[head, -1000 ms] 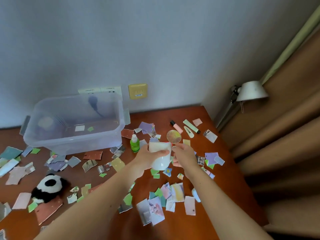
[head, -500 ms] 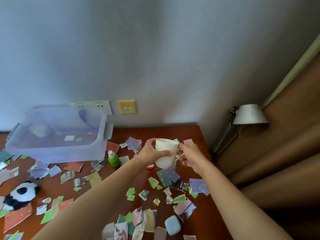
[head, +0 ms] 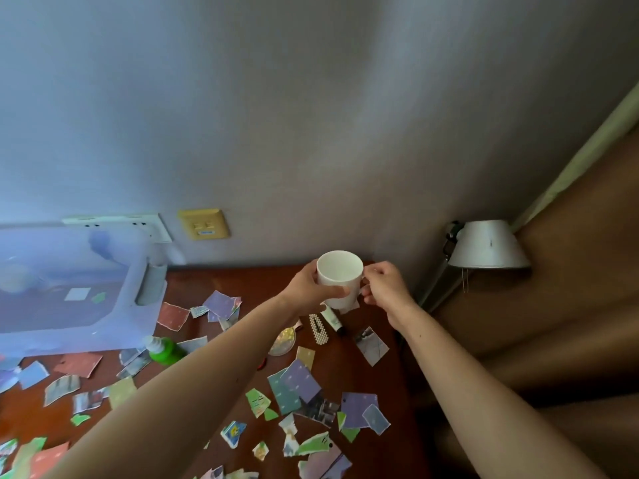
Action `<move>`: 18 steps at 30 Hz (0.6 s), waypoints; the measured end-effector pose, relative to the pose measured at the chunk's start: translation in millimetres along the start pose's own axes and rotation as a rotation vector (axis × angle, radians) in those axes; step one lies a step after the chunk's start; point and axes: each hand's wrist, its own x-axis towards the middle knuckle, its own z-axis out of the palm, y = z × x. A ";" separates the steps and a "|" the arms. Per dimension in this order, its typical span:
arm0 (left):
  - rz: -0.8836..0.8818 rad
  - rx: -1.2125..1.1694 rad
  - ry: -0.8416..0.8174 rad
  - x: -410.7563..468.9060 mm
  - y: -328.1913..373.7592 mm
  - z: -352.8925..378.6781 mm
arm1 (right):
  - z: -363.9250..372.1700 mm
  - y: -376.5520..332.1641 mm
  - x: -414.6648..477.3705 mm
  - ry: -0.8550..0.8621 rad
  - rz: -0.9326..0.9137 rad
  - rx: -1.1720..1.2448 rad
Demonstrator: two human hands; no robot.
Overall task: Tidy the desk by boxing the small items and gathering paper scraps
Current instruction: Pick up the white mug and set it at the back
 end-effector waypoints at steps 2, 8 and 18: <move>0.016 -0.017 -0.012 16.5 2.7 5.2 | -2.8 -1.3 17.4 0.029 0.001 0.034; -0.047 -0.118 -0.028 63.3 11.2 14.6 | -3.1 -1.7 64.7 0.058 0.013 0.117; -0.198 -0.281 0.005 112.1 -6.4 23.0 | 2.3 23.8 103.6 0.091 0.061 0.160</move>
